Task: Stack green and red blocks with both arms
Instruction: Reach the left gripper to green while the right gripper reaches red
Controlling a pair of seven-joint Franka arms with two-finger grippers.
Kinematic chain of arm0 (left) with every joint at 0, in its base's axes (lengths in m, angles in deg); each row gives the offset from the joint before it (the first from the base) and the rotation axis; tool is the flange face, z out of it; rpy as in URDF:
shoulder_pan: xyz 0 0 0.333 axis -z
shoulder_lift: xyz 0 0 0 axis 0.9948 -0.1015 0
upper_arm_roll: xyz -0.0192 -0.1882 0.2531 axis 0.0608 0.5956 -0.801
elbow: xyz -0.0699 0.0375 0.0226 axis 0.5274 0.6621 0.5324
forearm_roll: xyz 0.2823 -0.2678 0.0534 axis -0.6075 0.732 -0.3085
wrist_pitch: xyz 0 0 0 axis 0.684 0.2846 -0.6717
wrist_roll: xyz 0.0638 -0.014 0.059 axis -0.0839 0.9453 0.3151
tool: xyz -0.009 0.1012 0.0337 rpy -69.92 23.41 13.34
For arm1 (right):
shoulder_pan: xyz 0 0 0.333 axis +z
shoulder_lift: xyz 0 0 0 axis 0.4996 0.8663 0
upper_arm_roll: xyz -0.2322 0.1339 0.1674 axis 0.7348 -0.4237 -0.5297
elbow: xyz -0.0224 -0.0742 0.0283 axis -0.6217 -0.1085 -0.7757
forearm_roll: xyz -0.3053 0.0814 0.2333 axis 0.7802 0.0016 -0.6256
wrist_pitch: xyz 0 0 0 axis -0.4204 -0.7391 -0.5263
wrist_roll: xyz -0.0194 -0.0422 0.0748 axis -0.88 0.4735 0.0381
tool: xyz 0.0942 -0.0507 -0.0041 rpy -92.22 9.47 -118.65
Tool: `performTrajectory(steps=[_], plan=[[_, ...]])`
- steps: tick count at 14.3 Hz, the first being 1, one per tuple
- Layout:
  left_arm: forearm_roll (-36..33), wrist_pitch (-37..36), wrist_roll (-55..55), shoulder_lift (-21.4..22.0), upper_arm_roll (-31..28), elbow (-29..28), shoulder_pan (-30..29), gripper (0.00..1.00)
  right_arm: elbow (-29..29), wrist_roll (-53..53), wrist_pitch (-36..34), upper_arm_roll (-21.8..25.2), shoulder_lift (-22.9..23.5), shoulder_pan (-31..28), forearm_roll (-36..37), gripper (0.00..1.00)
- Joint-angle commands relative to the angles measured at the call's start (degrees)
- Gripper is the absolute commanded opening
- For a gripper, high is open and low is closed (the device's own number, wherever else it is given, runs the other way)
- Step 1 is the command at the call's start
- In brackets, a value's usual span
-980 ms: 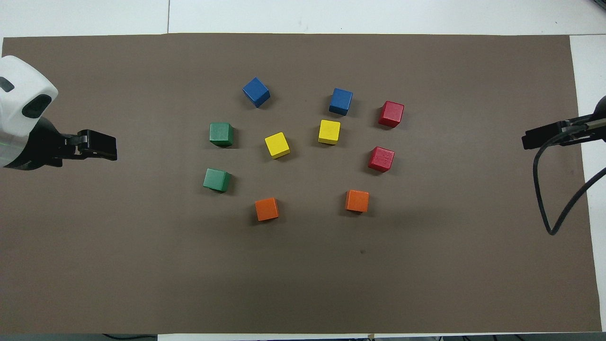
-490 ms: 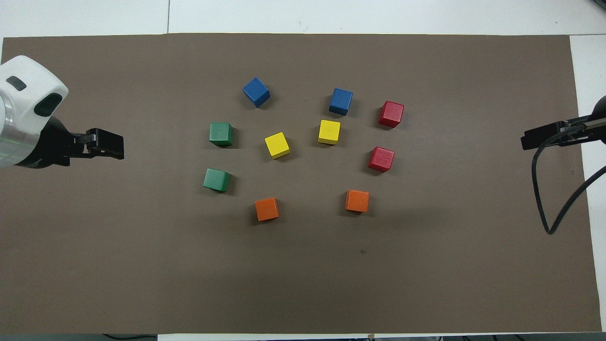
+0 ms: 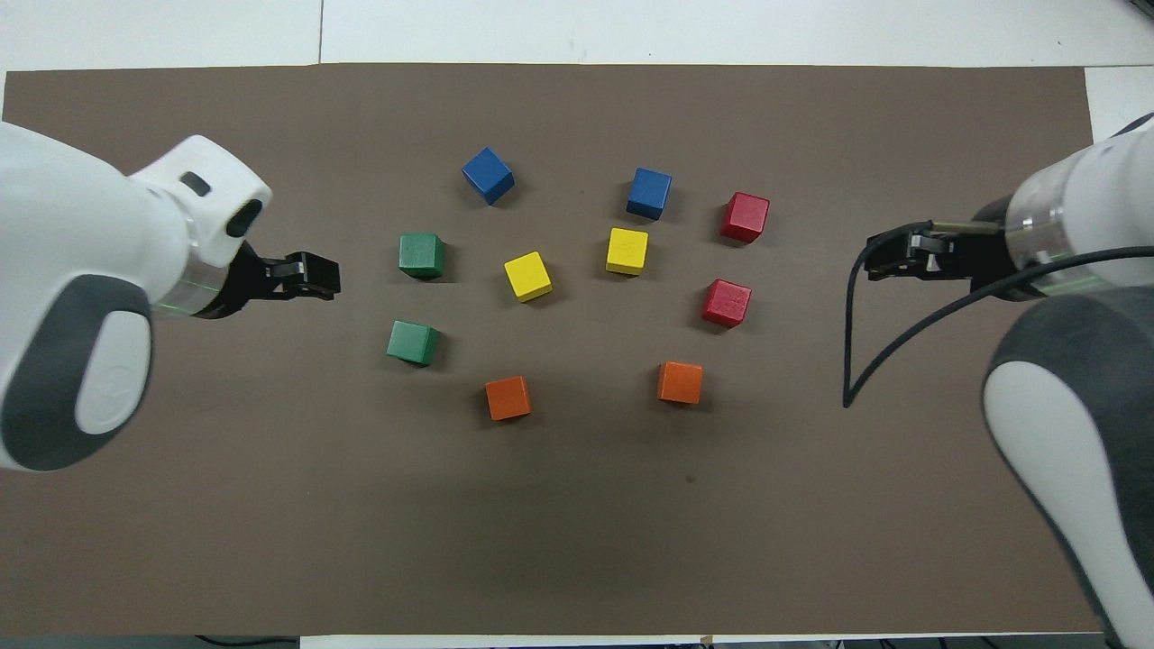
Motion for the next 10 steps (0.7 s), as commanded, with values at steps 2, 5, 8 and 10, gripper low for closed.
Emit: performTrajectory(steps=[2,5,8,10], plan=[[-0.16,9.55,1.02,-3.03,-0.71,-7.13,2.43,1.0,-6.44,-7.71,8.45,0.06,1.59,3.17,-0.82,1.0],[-0.16,14.46,3.67,-4.53,-0.62,-10.38,2.52,1.0,-7.4,-9.32,14.16,0.15,5.99,5.11,-0.82,1.0],[-0.16,19.39,3.58,-7.97,-0.71,-11.26,3.92,1.0,-7.85,-11.93,16.64,0.06,8.37,5.11,-0.91,1.0],[-0.16,21.59,3.58,-8.14,-0.62,-13.19,4.01,1.0,-8.63,-14.5,19.26,0.06,10.13,5.64,-0.91,1.0]])
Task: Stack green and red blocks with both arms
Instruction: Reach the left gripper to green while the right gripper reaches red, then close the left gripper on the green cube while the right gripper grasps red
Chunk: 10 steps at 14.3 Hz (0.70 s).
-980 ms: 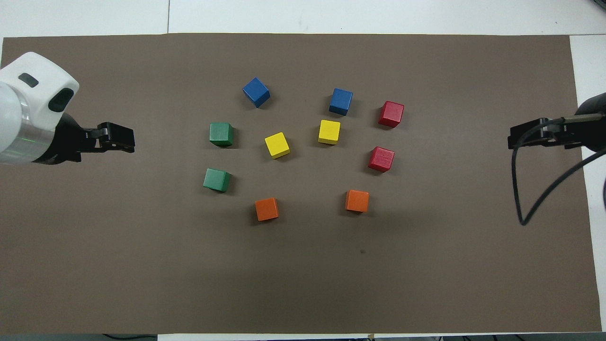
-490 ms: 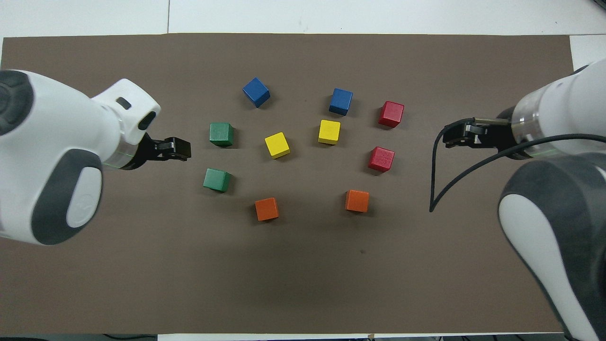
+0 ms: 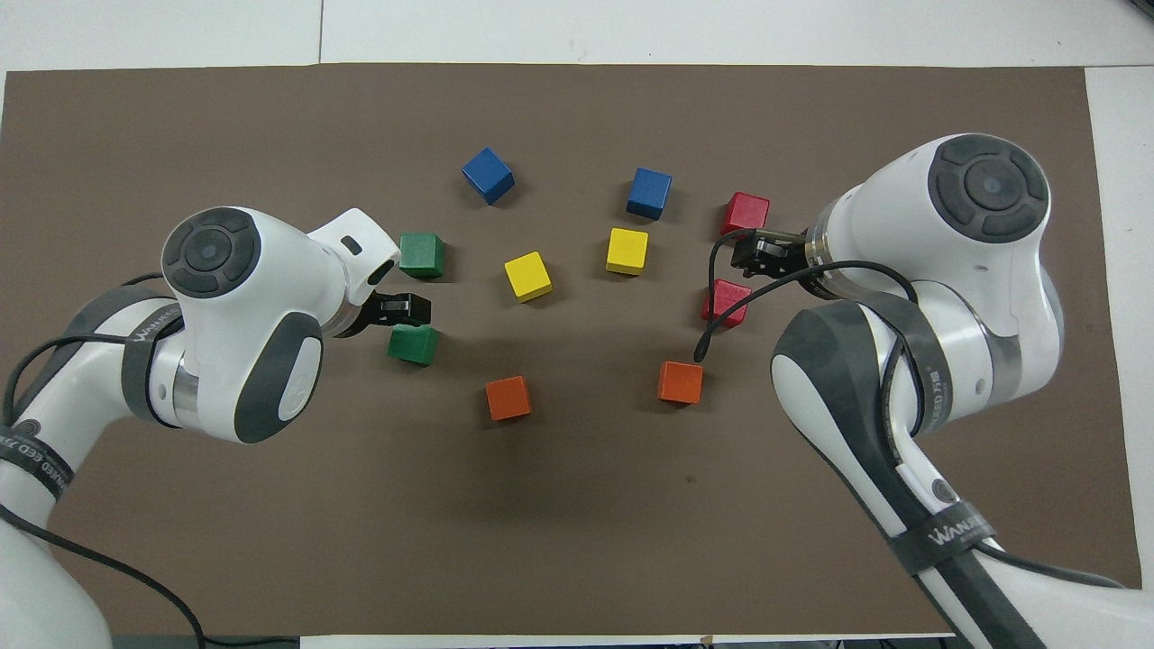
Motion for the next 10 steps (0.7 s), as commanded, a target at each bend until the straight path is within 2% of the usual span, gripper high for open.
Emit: performTrajectory(steps=[1,3,10], plan=[[-0.24,4.17,0.67,-0.18,-0.69,-3.27,1.05,1.0,-2.3,-2.41,4.92,0.08,1.28,0.78,-0.88,1.0],[-0.24,4.7,0.41,-0.53,-0.78,-4.51,2.18,1.0,-4.06,-2.41,8.18,0.08,1.98,0.87,-0.88,1.0],[-0.15,8.84,-3.02,-3.61,-0.78,-6.01,3.86,1.0,-5.74,-2.5,13.29,0.08,5.41,0.87,-0.88,1.0]])
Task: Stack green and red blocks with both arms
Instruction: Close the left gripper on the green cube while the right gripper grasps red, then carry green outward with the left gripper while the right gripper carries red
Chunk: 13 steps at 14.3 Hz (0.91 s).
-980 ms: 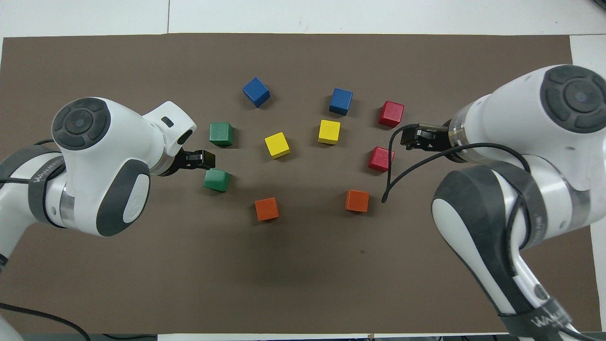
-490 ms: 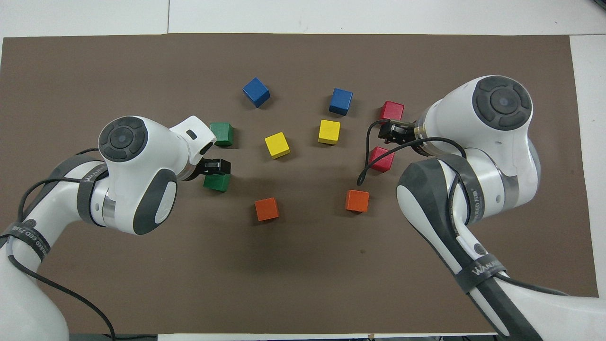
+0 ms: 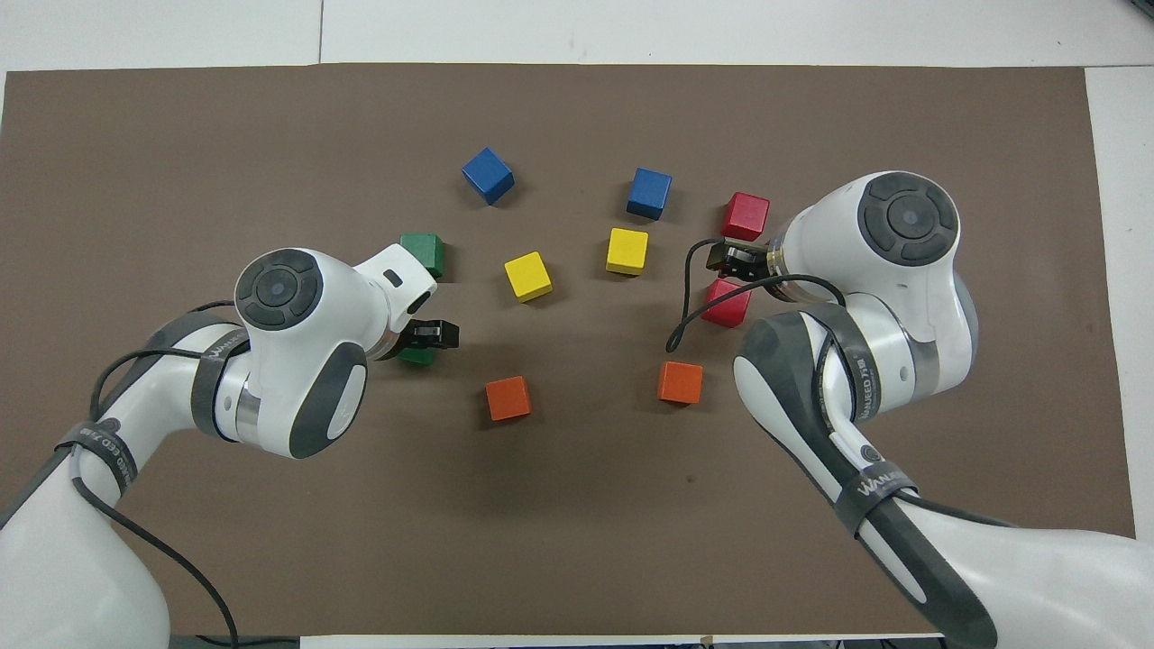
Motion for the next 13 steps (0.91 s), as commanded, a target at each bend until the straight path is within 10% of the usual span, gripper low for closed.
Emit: performTrajectory(steps=[1,2,4,9,13], plan=[[-0.15,1.96,-1.23,-1.02,-0.79,-1.0,1.24,1.0,-1.27,-1.09,2.36,0.15,1.08,0.19,-0.86,1.0],[-0.15,1.61,-1.84,-1.12,-0.79,-1.0,1.33,0.83,-1.27,-1.7,2.54,0.15,1.95,0.28,-0.86,1.0],[-0.15,0.47,-5.95,-1.03,-0.79,-0.65,1.07,0.07,-1.36,-2.32,4.2,0.15,3.27,1.06,-0.94,1.0],[-0.24,-21.39,6.03,0.82,-1.23,14.1,-10.59,0.0,-1.36,-2.41,4.65,0.15,4.34,2.03,-0.86,1.0],[-0.24,-13.53,9.94,0.55,-1.23,11.93,-18.96,0.0,-2.94,-1.88,8.42,0.15,5.74,2.39,-0.86,1.0]])
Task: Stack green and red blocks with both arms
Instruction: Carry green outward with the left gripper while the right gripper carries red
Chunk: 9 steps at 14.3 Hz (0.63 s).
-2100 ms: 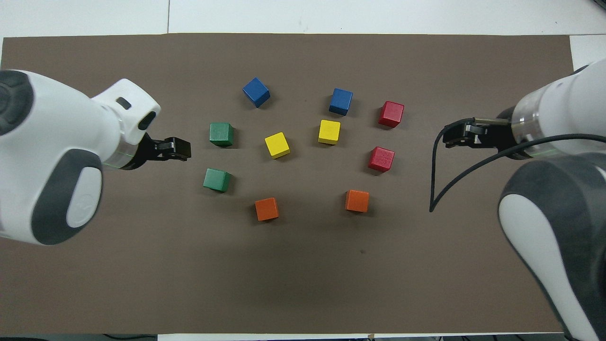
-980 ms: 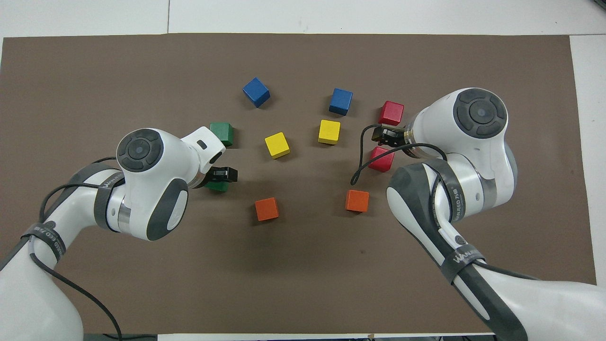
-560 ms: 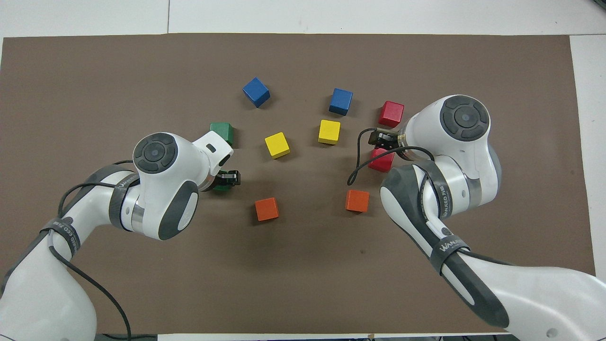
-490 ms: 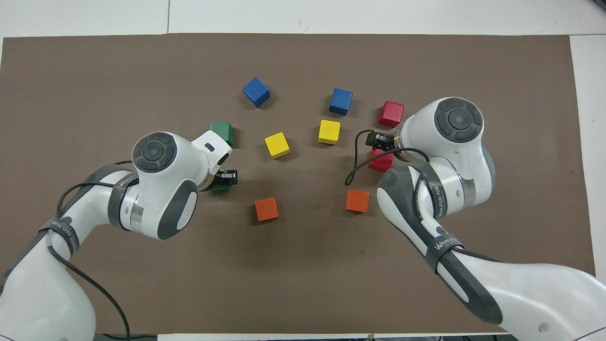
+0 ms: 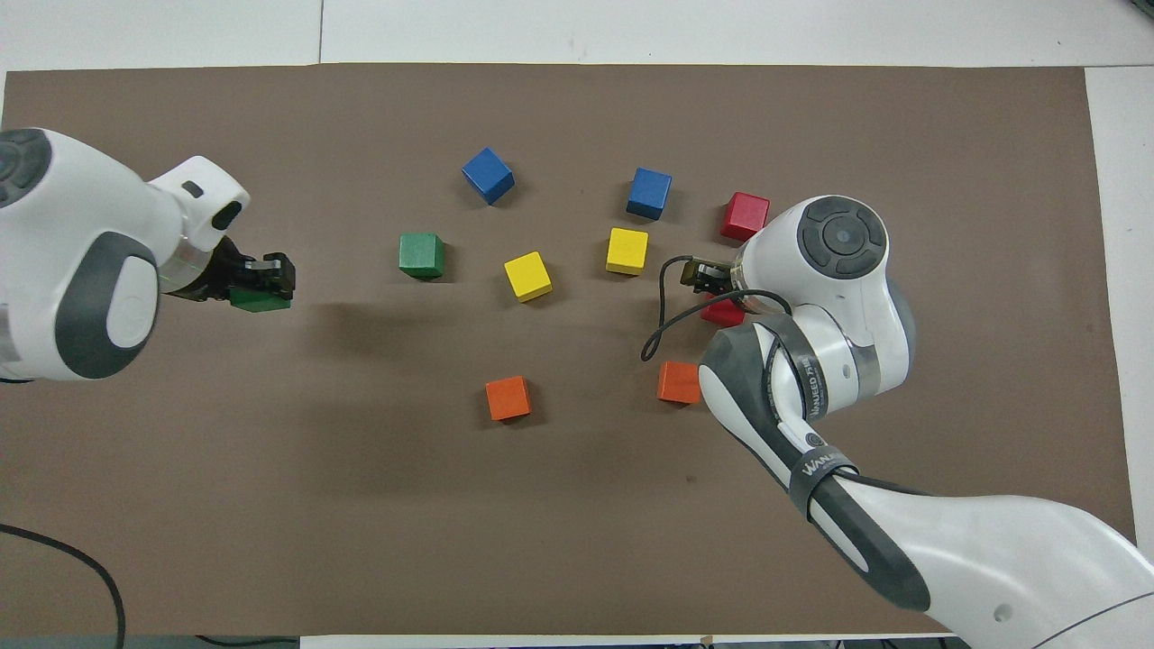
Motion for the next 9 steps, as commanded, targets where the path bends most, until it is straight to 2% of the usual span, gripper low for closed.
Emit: performTrajectory(steps=[1,4,5,7,8,9], plan=[[-0.18,4.8,0.43,-0.53,0.68,-2.23,-2.66,0.0,-2.25,-0.33,4.34,0.17,0.89,0.24,-0.7,1.0],[-0.18,9.09,0.43,-0.97,0.59,-5.03,-4.33,0.0,-2.61,-0.24,4.53,0.17,1.15,0.24,-0.7,1.0],[-0.18,10.94,0.52,-1.58,0.59,-6.26,-4.59,0.0,-2.61,-0.24,4.53,0.17,1.16,0.24,-0.7,0.95],[-0.44,12.8,0.78,-3.25,0.59,-6.72,-5.3,0.0,-2.79,-0.24,4.44,0.17,1.07,0.24,-0.7,0.8],[-1.22,12.8,2.7,-4.13,0.59,-6.72,-5.3,0.0,-2.96,-0.33,4.44,0.17,1.07,0.24,-0.7,0.67],[-3.93,12.89,5.07,-4.48,0.59,-6.72,-5.3,0.0,-3.23,-0.24,4.44,0.09,0.98,0.24,-0.7,0.5]])
